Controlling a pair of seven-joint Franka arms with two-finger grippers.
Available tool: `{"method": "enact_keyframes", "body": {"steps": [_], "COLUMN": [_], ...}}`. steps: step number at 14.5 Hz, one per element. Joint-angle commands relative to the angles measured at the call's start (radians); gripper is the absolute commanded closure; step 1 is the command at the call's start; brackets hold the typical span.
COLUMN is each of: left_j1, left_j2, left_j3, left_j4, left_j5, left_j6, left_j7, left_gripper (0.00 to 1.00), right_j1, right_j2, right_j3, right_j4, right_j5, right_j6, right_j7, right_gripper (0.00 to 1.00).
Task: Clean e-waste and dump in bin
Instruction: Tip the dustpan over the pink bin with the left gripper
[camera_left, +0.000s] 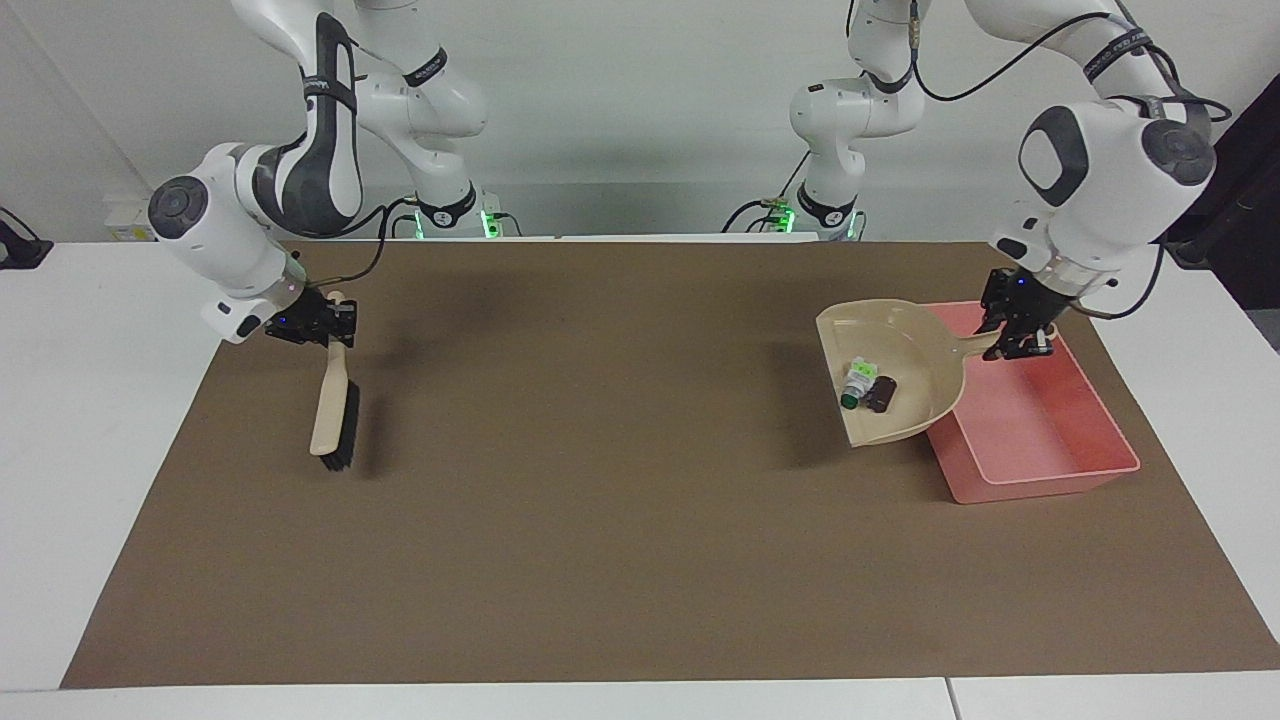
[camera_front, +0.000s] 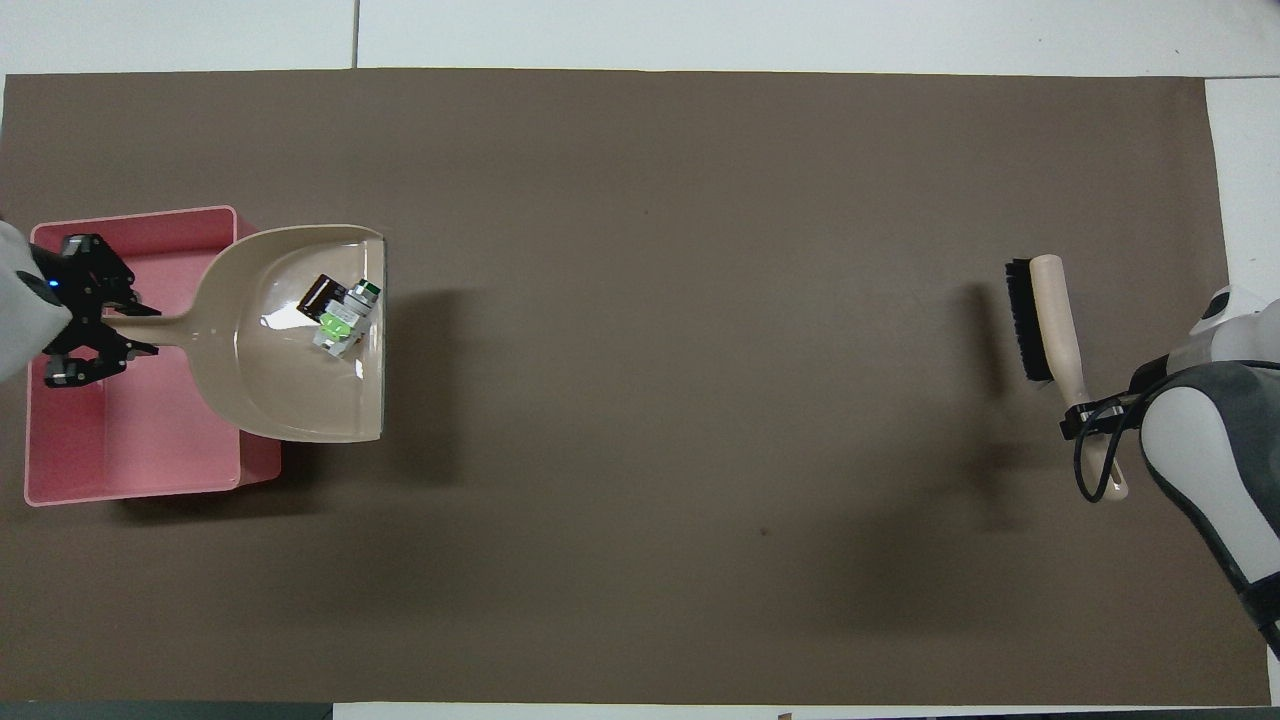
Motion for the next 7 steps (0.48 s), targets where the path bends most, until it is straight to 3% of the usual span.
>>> {"method": "enact_keyframes", "body": {"steps": [1, 7], "left_j1": [0.112, 0.302], "left_j2": [-0.002, 0.083], "left_j3": [-0.003, -0.002], "left_j4": [0.058, 0.262], "left_j5": [-0.077, -0.067], "left_j6": [-0.037, -0.126], "left_j7": [0.125, 0.281], "left_gripper": [1.00, 1.00], "right_j1": [0.014, 0.030], "right_j2": [-0.026, -0.026], "right_j3": [0.018, 0.018], "right_j4": [-0.042, -0.074], "right_j5": [-0.049, -0.075], "right_j6": [0.040, 0.038], "right_j7": [0.052, 0.147], "right_gripper": [1.00, 1.00]}}
